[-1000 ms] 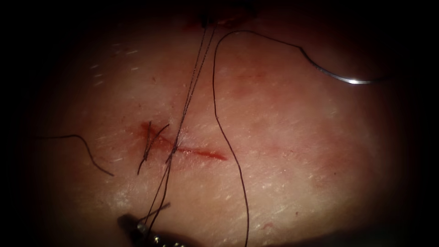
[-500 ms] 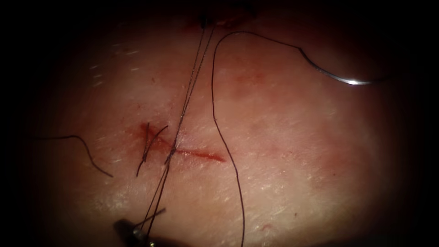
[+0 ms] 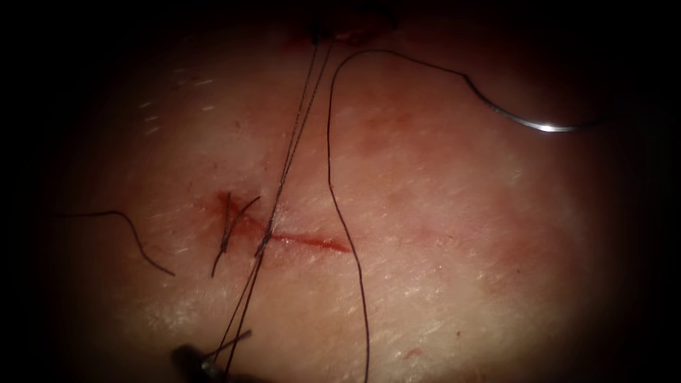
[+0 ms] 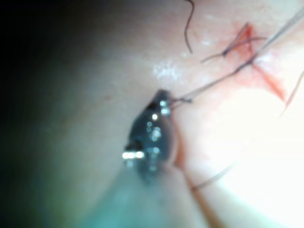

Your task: Wound Closure

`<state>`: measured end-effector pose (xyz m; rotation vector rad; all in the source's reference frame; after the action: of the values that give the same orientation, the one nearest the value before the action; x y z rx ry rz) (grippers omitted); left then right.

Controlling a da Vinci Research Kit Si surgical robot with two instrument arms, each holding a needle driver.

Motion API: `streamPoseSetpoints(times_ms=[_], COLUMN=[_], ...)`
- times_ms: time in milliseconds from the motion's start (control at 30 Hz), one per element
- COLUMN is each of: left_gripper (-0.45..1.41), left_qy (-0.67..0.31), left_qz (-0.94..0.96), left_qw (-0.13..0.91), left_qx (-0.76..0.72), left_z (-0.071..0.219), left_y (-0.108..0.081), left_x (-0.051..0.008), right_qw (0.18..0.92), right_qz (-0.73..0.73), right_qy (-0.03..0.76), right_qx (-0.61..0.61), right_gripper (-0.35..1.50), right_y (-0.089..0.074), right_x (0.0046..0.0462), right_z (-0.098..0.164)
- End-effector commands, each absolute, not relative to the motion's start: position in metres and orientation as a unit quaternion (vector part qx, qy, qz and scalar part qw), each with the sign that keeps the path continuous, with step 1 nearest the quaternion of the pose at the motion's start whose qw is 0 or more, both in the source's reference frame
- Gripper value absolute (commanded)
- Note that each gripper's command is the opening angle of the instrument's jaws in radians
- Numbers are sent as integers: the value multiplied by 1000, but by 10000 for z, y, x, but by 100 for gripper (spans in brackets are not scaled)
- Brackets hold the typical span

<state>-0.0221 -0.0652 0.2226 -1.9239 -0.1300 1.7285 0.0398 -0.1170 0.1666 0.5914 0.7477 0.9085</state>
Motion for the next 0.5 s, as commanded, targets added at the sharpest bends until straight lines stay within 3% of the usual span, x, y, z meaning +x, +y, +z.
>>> streamPoseSetpoints(times_ms=[33, 133, 233, 300, 500], left_gripper=[-45, -45, -45, -45, -45], left_qy=[-56, -69, -83, -96, -127], left_qz=[643, 642, 642, 643, 644], left_qw=[268, 263, 258, 253, 237], left_qx=[-715, -717, -717, -716, -717], left_z=[2224, 2211, 2198, 2186, 2152], left_y=[-669, -690, -706, -719, -769], left_x=[-225, -218, -208, -199, -176], right_qw=[795, 837, 863, 870, 870], right_qz=[410, 338, 317, 319, 327], right_qy=[368, 389, 357, 340, 330], right_qx=[254, 184, 163, 160, 165], right_gripper=[98, 88, 120, 130, 143], right_y=[-1169, -1150, -1137, -1130, -1104], right_x=[395, 378, 358, 343, 284], right_z=[1659, 1661, 1668, 1671, 1667])
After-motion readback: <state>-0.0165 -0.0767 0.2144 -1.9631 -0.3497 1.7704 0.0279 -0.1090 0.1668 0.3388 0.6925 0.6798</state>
